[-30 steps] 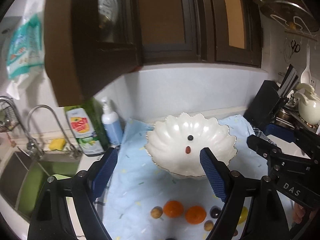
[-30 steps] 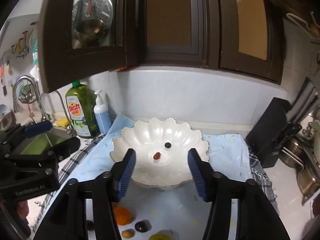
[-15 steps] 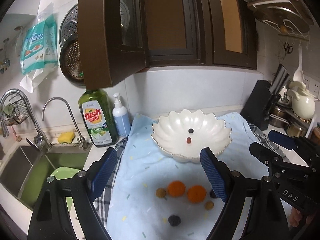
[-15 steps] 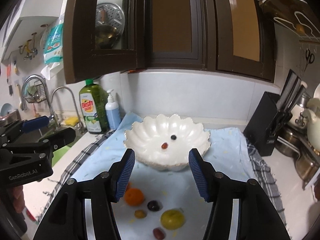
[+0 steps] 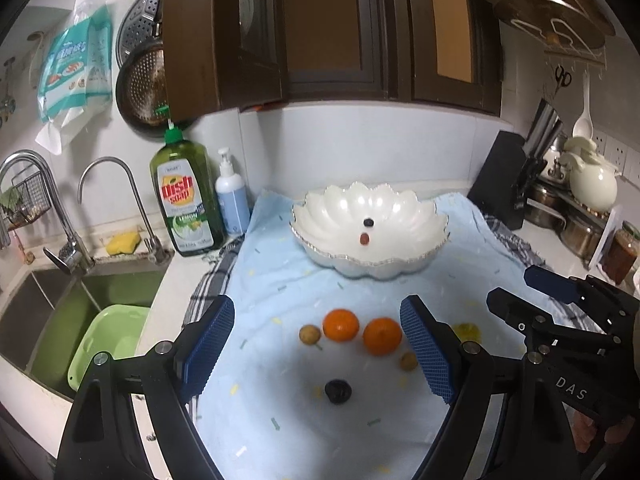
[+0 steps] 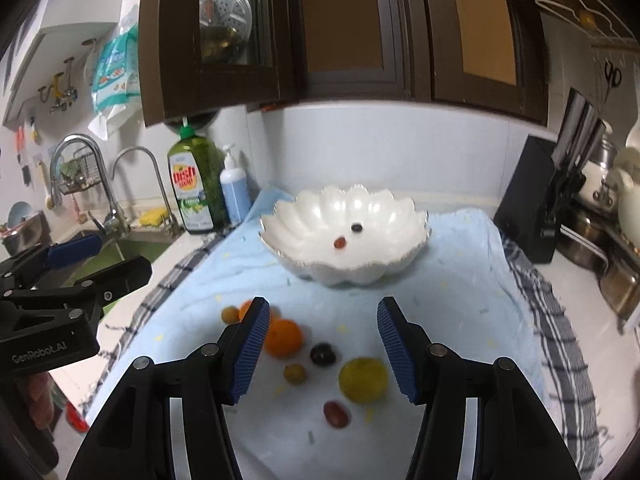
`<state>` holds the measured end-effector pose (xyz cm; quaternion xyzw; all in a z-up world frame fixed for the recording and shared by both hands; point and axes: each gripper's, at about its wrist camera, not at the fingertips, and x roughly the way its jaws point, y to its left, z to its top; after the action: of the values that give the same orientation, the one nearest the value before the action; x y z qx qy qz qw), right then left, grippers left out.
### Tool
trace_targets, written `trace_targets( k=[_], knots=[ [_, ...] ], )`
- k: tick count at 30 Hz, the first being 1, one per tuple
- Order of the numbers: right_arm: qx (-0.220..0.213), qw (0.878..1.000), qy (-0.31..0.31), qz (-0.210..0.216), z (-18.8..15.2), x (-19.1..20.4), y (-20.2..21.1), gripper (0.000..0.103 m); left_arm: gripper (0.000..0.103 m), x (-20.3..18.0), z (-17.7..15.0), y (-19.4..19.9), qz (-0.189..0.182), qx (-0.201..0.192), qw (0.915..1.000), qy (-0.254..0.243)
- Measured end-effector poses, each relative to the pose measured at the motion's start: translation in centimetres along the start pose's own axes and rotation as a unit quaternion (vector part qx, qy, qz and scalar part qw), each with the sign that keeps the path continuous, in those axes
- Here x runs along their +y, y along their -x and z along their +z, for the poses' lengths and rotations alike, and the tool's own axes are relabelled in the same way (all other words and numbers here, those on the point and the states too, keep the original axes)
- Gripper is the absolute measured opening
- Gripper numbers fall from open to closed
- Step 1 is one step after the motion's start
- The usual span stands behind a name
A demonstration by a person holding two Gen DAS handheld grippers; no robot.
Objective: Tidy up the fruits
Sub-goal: 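Withdraw both open tools from the bowl back toward the loose fruits, then grasp a dark plum with the left tool while the right tool grasps another date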
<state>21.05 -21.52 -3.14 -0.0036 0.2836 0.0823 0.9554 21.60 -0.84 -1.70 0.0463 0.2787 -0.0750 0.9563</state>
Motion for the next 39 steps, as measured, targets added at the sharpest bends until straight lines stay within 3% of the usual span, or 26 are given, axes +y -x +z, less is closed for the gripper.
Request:
trace_targets(
  k=[13,24,39],
  knots=[
    [0.058,0.998,-0.006,-0.006,-3.7,-0.4,-2.1,0.057,0.084,-0.6,-3.8,-3.0,-0.009,0.051,0.9985,-0.013],
    [0.106,0.994,-0.011,-0.004,-6.5,-0.5,-5.1,0.056,0.071,-0.8,-6.5,-6.6,-0.025,0.092,0.9953,-0.017],
    [0.154,0.988,-0.020,-0.010,-8.4,-0.5,-8.1,0.040,0.049,-1.2,-8.7,-10.9,-0.047,0.139,0.9889,-0.023]
  ],
)
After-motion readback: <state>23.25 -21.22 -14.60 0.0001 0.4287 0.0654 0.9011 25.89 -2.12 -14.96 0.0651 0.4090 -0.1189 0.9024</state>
